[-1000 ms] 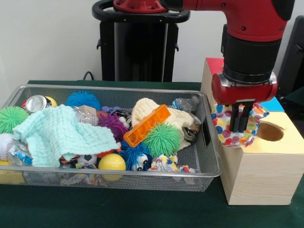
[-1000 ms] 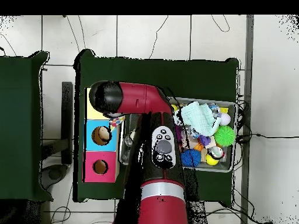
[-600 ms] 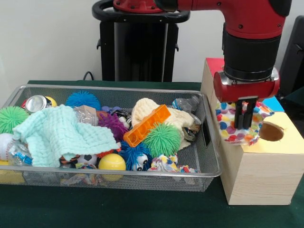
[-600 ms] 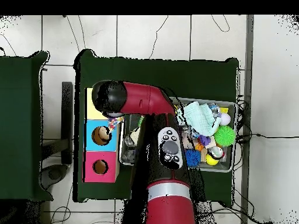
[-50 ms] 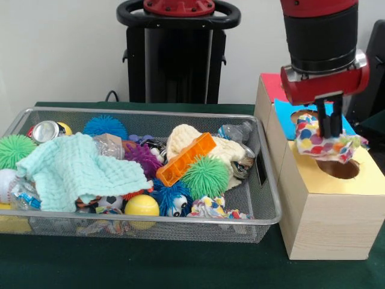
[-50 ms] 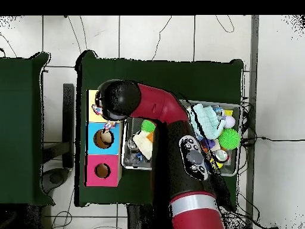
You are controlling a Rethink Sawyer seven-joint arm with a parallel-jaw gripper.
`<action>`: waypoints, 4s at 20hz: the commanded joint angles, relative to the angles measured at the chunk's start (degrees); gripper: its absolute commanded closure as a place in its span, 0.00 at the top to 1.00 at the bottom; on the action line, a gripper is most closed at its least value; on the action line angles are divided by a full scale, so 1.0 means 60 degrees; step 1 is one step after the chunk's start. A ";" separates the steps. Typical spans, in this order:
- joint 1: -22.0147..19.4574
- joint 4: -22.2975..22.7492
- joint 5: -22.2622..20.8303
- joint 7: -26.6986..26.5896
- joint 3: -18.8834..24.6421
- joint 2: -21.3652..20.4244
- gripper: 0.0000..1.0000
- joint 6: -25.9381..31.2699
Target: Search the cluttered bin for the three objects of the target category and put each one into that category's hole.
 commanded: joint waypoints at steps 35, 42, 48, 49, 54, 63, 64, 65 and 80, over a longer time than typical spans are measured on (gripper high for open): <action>0.0565 -0.1529 -0.1785 0.0845 -0.0020 0.2458 0.00 0.1622; 0.0791 -0.2464 -0.2093 0.1163 -0.0614 0.2881 0.00 0.1792; 0.1136 -0.2460 -0.2496 0.1407 -0.1390 0.2533 0.00 0.1240; 0.1218 -0.2426 -0.2571 0.1465 -0.1527 0.2415 0.00 0.1174; 0.1500 -0.2369 -0.2587 0.1627 -0.1921 0.2130 0.00 0.1316; 0.1461 -0.2316 -0.2258 0.1286 -0.1676 0.2085 1.00 0.1171; 0.1453 -0.2299 -0.2251 0.1249 -0.1642 0.2078 1.00 0.1132; 0.1445 -0.2283 -0.2245 0.1211 -0.1608 0.2071 1.00 0.1093; 0.1154 -0.1770 -0.2005 0.1112 -0.1317 0.1689 1.00 0.0338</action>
